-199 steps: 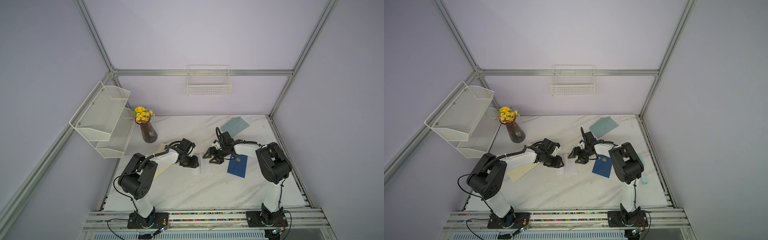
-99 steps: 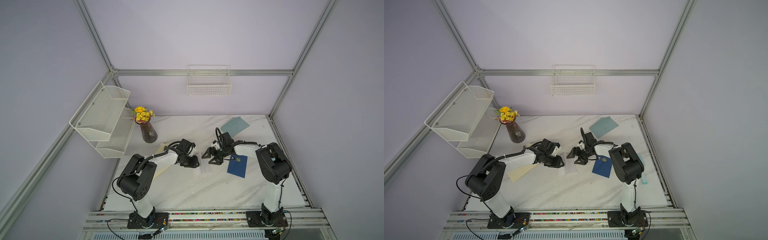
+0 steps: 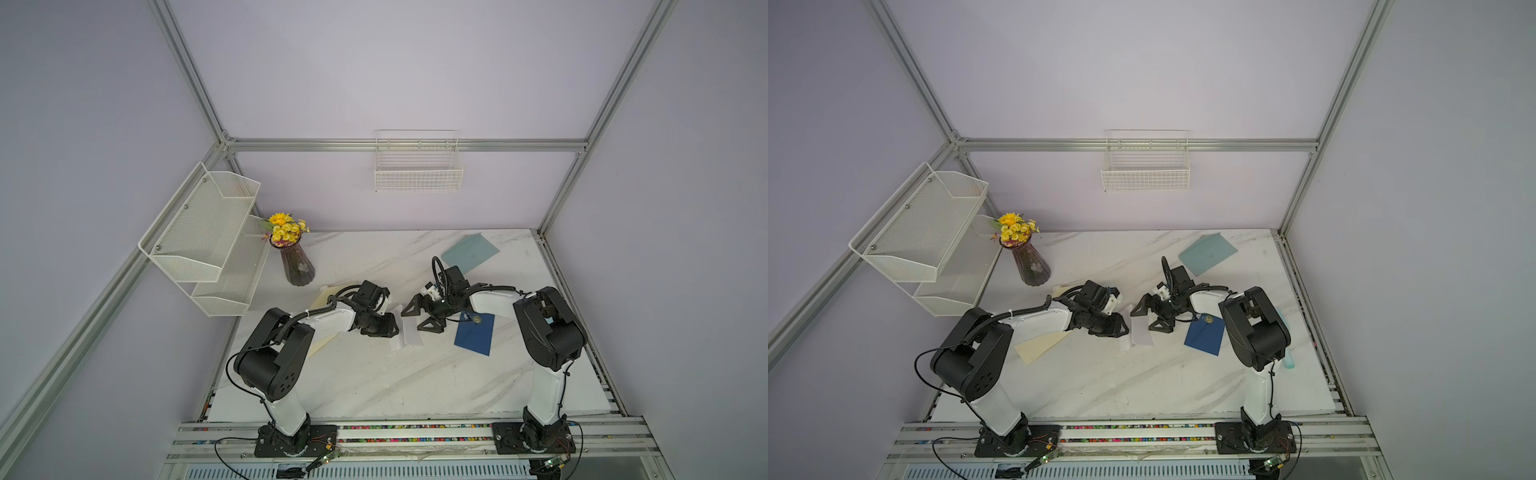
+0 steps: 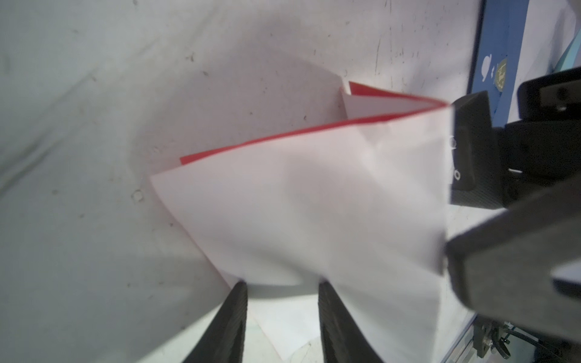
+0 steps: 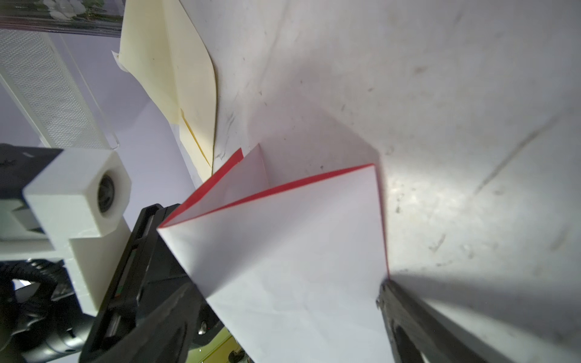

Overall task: Fold the letter paper in half and place it into the envelope
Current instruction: Fold the letter paper at the center of the board.

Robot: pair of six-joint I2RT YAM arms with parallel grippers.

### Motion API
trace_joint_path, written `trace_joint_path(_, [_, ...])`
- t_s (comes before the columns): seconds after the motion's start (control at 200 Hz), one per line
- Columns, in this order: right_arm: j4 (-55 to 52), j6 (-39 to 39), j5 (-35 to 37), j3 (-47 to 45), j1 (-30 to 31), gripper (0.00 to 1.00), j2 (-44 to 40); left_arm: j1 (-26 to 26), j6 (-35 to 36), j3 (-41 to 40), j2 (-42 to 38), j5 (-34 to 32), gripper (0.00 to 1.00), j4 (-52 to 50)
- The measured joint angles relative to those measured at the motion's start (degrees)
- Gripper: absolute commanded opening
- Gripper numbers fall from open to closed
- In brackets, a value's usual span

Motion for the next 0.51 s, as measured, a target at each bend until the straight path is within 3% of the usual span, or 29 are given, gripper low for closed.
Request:
trace_joint_path(0.365, [1.6,2.2,-0.3,-0.2,1.5,0.95,0.0,0.0,-1.6,0.9,0.7,1.5,0.38,1.7])
trace_joint_path(0.505, [0.2,1.9,2.1,-0.2,1.5,0.84,-0.7,-0.2,-2.0,2.1,0.7,2.1,0.38,1.8])
